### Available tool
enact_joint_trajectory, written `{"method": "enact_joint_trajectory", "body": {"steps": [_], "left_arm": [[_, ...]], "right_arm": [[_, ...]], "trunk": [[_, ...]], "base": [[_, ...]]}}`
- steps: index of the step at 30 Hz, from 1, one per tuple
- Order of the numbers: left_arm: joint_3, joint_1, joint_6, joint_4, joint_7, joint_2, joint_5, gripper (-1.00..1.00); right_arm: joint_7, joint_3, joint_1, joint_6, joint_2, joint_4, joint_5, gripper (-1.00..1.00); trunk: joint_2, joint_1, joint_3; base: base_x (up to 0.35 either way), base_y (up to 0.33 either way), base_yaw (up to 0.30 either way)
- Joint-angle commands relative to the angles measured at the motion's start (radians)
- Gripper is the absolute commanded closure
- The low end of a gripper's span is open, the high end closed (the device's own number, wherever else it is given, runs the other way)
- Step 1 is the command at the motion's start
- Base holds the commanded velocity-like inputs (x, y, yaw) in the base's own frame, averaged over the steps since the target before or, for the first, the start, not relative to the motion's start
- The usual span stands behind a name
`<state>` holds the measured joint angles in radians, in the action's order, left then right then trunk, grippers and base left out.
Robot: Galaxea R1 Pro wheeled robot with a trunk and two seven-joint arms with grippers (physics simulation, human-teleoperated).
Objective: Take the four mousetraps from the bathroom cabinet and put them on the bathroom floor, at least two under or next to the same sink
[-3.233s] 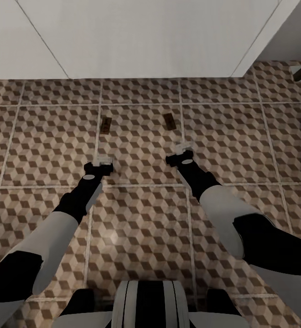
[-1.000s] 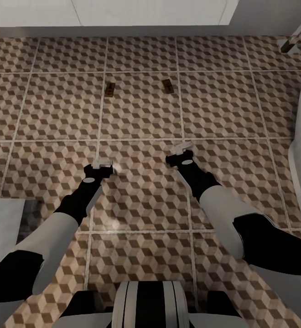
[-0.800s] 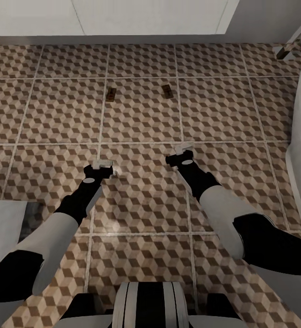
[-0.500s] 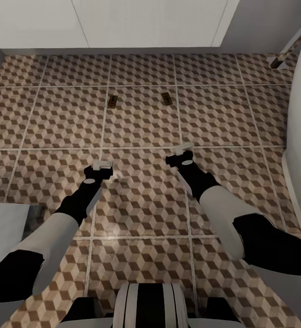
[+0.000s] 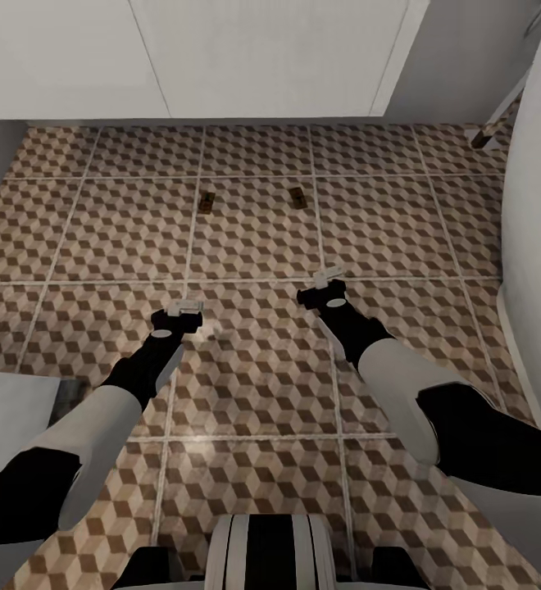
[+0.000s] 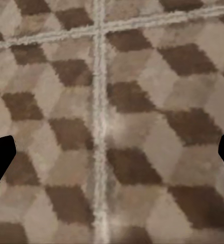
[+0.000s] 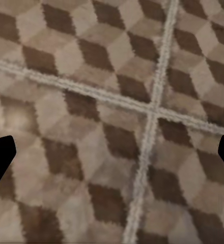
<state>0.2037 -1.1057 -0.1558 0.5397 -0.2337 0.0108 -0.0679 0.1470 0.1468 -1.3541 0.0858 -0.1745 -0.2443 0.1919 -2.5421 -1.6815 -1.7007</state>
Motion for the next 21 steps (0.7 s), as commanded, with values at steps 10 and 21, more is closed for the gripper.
{"method": "enact_joint_trajectory", "body": {"steps": [10, 21], "left_arm": [[0.009, 0.000, 0.052, -0.095, -0.007, 0.001, -0.007, -1.00], [0.008, 0.001, 0.085, -0.196, 0.050, 0.000, -0.007, -1.00]], "right_arm": [[0.005, 0.005, 0.001, -0.080, 0.000, 0.084, 0.008, -1.00], [0.003, 0.005, 0.001, -0.172, 0.000, 0.168, 0.008, -1.00]], "trunk": [[0.002, 0.005, 0.038], [0.005, 0.010, 0.081]], "base": [[0.000, 0.000, 0.000], [0.000, 0.000, 0.000]]}}
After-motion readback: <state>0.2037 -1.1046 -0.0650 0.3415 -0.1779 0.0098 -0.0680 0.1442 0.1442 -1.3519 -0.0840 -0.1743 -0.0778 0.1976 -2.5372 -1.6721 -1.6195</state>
